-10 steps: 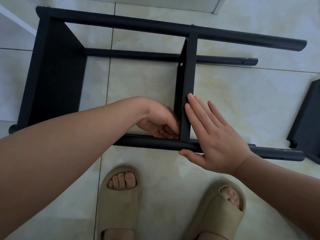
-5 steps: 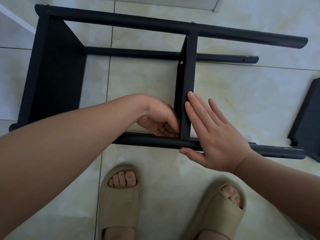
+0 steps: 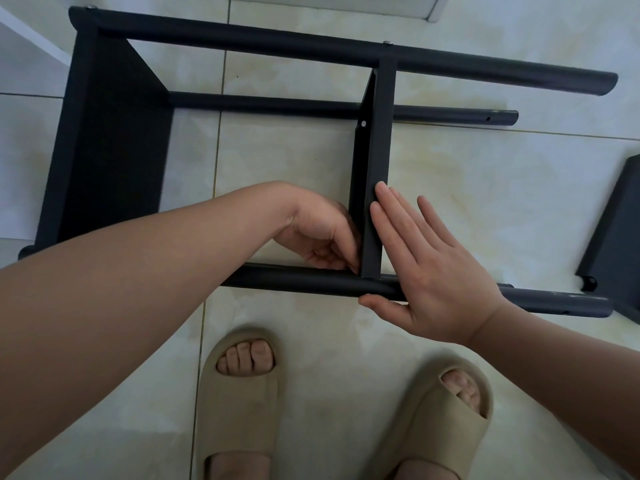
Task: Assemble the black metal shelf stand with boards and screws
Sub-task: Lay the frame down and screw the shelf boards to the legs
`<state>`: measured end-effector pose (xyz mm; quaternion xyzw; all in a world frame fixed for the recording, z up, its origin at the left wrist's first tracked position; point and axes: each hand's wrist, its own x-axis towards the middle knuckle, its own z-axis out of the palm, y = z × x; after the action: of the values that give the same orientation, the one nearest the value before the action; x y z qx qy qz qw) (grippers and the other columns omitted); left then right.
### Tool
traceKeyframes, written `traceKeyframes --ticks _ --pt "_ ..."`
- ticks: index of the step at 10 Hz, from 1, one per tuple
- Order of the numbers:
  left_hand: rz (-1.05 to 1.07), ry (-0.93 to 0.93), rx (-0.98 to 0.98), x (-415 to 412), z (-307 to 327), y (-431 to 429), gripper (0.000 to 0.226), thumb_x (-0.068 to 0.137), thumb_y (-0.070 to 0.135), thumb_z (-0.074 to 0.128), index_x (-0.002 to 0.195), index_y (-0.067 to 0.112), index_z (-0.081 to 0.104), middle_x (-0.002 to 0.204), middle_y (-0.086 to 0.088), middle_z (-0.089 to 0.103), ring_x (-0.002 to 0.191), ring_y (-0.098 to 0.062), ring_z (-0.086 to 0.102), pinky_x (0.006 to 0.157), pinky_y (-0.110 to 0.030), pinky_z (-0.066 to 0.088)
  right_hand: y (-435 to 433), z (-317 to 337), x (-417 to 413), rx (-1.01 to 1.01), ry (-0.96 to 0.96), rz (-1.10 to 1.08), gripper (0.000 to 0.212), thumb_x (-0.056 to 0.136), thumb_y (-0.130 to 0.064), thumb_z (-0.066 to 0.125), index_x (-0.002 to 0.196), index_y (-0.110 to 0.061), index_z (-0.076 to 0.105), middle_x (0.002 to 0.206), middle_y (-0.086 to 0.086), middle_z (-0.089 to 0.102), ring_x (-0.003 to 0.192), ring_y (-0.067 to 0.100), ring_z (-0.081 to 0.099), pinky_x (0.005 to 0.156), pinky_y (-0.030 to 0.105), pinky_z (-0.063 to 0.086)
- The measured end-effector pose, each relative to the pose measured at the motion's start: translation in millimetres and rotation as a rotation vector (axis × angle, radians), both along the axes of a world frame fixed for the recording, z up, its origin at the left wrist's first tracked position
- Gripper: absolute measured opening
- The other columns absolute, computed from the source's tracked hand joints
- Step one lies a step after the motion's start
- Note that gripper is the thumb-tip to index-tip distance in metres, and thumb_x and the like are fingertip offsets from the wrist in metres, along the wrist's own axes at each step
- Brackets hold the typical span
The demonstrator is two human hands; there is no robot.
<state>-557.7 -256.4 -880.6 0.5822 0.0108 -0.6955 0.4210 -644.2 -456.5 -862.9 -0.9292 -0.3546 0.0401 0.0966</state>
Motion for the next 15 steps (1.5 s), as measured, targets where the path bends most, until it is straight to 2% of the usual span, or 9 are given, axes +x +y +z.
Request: traceKeyframes --ticks 2,4,6,8,10,11,12,14,15 --pt "-0.031 -0.070 0.037 -2.6 -1.2 -0.9 0.012 0.091 0.012 0.065 0.084 0.019 0.071 0.081 0.004 0.070 0.073 -0.011 0.058 0.074 -0.024 0.045 -0.4 0.7 0.4 0.001 -0.005 -0.001 0.094 0.098 -0.065 0.039 0.154 0.008 0.023 0.165 0.025 0.013 0.154 0.036 0.016 0.122 0.057 0.022" --pt "-0.011 -0.018 0.009 -1.2 -1.1 -0.7 0.014 0.092 0.004 0.062 0.086 0.013 0.070 0.077 0.001 0.068 0.072 -0.011 0.056 0.075 -0.024 0.044 -0.8 0.6 0.5 0.002 -0.007 -0.002 0.094 0.098 -0.065 0.039 0.154 0.008 0.023 0.165 0.025 0.013 0.154 0.036 0.015 0.122 0.056 0.021" --pt "0.017 0.007 -0.012 -5.4 -2.8 2.7 0.011 0.093 0.011 0.062 0.089 0.017 0.071 0.084 0.001 0.067 0.071 -0.011 0.057 0.074 -0.026 0.044 -0.5 0.3 0.0 -0.001 -0.011 0.000 0.094 0.098 -0.065 0.039 0.155 0.008 0.023 0.165 0.025 0.013 0.154 0.036 0.015 0.122 0.057 0.021" --pt "0.101 0.042 -0.020 -7.2 -4.9 -0.4 0.016 0.093 -0.002 0.058 0.086 0.010 0.067 0.074 -0.003 0.065 0.066 -0.012 0.056 0.072 -0.024 0.047 -0.3 0.8 0.2 0.005 -0.013 0.000 0.093 0.098 -0.065 0.038 0.154 0.009 0.024 0.164 0.025 0.014 0.154 0.036 0.017 0.122 0.057 0.022" --pt "0.099 0.075 -0.067 -7.1 -0.9 3.8 0.014 0.093 0.003 0.058 0.093 0.010 0.070 0.087 -0.004 0.068 0.076 -0.014 0.062 0.083 -0.028 0.048 0.0 1.3 0.1 -0.003 -0.014 0.001 0.093 0.098 -0.065 0.038 0.154 0.009 0.024 0.164 0.025 0.014 0.154 0.036 0.017 0.121 0.057 0.023" --pt "0.090 0.021 -0.060 -10.6 -2.5 2.8 0.011 0.094 0.006 0.059 0.097 0.011 0.068 0.091 -0.006 0.067 0.076 -0.014 0.063 0.081 -0.027 0.049 0.0 1.3 0.2 -0.002 -0.014 0.002 0.093 0.098 -0.065 0.038 0.154 0.008 0.024 0.165 0.025 0.014 0.154 0.036 0.017 0.122 0.057 0.022" --pt "0.121 0.024 -0.060 -11.4 -5.4 1.5 0.014 0.094 0.000 0.057 0.092 0.010 0.067 0.080 -0.005 0.067 0.069 -0.012 0.064 0.069 -0.022 0.053 0.1 1.4 0.1 0.000 -0.015 0.003 0.093 0.098 -0.065 0.038 0.154 0.008 0.024 0.164 0.025 0.014 0.154 0.036 0.017 0.122 0.057 0.022" --pt "0.111 0.078 -0.096 -6.4 -2.6 5.9 0.017 0.094 -0.002 0.056 0.094 0.009 0.070 0.086 -0.004 0.072 0.076 -0.013 0.069 0.077 -0.025 0.055 -0.5 2.0 0.3 -0.009 -0.017 0.001 0.094 0.098 -0.065 0.039 0.154 0.009 0.024 0.165 0.025 0.014 0.154 0.036 0.017 0.122 0.056 0.022" --pt "0.096 0.054 -0.086 -10.4 -2.6 4.8 0.012 0.093 0.005 0.060 0.096 0.011 0.071 0.091 -0.005 0.072 0.080 -0.015 0.067 0.083 -0.028 0.052 -0.2 1.2 0.5 -0.006 -0.013 -0.001 0.093 0.099 -0.065 0.038 0.154 0.008 0.024 0.165 0.025 0.013 0.154 0.035 0.017 0.122 0.056 0.021"
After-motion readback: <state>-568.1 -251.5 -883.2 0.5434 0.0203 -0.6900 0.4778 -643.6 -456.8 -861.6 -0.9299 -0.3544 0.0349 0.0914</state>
